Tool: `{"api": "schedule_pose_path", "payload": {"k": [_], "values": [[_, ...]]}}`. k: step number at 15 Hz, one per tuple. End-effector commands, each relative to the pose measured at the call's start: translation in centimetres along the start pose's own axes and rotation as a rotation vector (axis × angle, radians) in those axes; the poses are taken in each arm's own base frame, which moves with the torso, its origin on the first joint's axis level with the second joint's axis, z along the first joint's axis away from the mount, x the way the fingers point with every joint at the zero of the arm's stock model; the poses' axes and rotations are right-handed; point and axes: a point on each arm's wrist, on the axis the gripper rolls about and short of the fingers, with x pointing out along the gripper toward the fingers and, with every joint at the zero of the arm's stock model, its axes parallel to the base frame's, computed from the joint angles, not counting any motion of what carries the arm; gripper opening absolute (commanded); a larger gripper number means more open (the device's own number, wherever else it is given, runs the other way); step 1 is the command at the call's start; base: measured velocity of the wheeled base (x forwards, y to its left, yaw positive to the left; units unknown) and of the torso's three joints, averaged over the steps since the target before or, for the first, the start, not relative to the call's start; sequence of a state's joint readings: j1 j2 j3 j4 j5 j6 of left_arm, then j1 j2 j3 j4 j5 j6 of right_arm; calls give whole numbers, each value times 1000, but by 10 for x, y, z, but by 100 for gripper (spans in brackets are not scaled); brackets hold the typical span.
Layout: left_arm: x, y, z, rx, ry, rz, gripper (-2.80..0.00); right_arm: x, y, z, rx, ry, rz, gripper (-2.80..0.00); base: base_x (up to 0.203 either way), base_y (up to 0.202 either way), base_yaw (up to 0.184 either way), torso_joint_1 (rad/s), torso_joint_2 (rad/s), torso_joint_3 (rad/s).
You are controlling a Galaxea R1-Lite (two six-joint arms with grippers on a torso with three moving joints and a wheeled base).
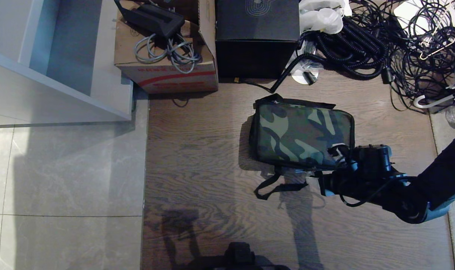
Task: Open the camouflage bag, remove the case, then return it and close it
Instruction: Open the top of the storage box
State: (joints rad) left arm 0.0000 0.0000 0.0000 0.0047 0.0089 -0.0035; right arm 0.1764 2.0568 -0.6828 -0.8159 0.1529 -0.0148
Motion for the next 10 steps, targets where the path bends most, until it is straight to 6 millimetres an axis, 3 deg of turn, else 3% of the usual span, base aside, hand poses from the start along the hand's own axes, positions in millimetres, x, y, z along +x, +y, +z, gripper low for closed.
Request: {"api": "schedule_pose_path", "payload": {"k": [1, 10], "values": [[0, 0, 0, 0, 0, 0, -280, 14, -1, -4, 4, 0, 1, 0, 0, 0, 0, 0, 0, 0], [0, 0, 0, 0, 0, 0, -280, 35, -5, 0, 117, -132, -9, 0, 0, 0, 0, 0, 0, 0]]}}
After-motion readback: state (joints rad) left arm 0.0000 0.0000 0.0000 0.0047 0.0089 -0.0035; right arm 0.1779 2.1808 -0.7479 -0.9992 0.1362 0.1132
